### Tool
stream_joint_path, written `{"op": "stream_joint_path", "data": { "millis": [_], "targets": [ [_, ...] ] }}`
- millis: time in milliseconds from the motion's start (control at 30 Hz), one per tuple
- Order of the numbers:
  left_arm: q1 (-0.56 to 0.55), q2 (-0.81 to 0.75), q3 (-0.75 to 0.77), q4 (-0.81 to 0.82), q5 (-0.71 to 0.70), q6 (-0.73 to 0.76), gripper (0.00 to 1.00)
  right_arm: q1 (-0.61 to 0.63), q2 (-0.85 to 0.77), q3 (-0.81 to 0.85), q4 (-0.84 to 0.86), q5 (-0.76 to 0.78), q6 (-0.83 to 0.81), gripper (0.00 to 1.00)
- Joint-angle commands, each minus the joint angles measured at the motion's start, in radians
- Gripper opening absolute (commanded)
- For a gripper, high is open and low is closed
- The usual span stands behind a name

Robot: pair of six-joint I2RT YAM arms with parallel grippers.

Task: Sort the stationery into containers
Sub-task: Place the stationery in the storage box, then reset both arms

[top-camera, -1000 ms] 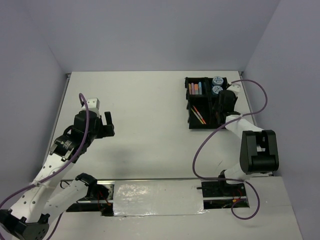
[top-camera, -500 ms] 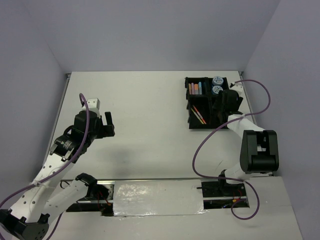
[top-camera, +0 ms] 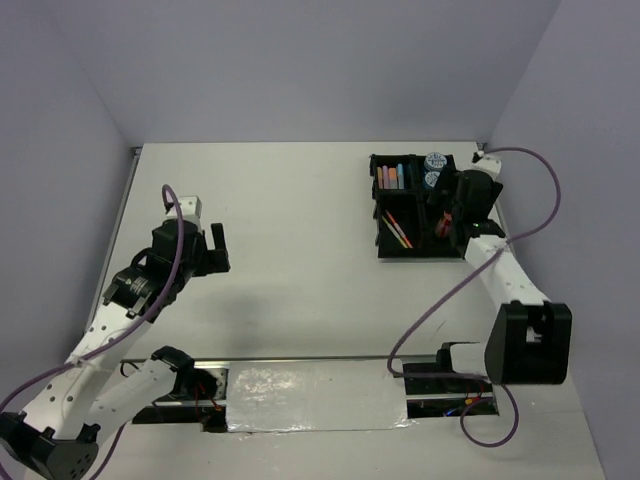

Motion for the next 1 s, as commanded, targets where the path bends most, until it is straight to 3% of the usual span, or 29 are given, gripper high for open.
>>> {"op": "stream_joint_path", "data": {
  "millis": [0,67,233,433,533,700,967],
  "targets": [
    [0.018,0.035,0.036,-0.008,-0.059,-0.001,0.99,0.006,-0.153,0.085,-0.094,-0.059,0.016,1.00],
    [0.070,0.034,0.047,-0.026,-0.117,-0.021,0.99,0.026,-0.256,0.081,-0.145,-0.097,0.031,1.00],
    [0.161,-0.119,0.047,-0.059,-0.250,-0.081,0.99,0.274,-0.461,0.020,-0.333,-0.044,-0.001,1.00],
    [0.166,-0.225,0.059,-0.095,-0.346,-0.130,0.99,0.511,-0.773,0.026,-0.632,0.048,0.057,1.00],
    [0.166,-0.300,0.079,-0.144,-0.429,-0.173,0.99,0.525,-0.917,0.056,-0.772,0.057,0.065,1.00],
    [0.166,-0.428,0.060,-0.108,-0.396,-0.139,0.99,0.537,-1.087,0.165,-0.896,0.093,0.001,1.00],
    [0.166,-0.503,0.097,-0.103,-0.284,-0.084,0.99,0.538,-1.080,0.325,-1.128,0.137,-0.033,1.00]
  ]
}}
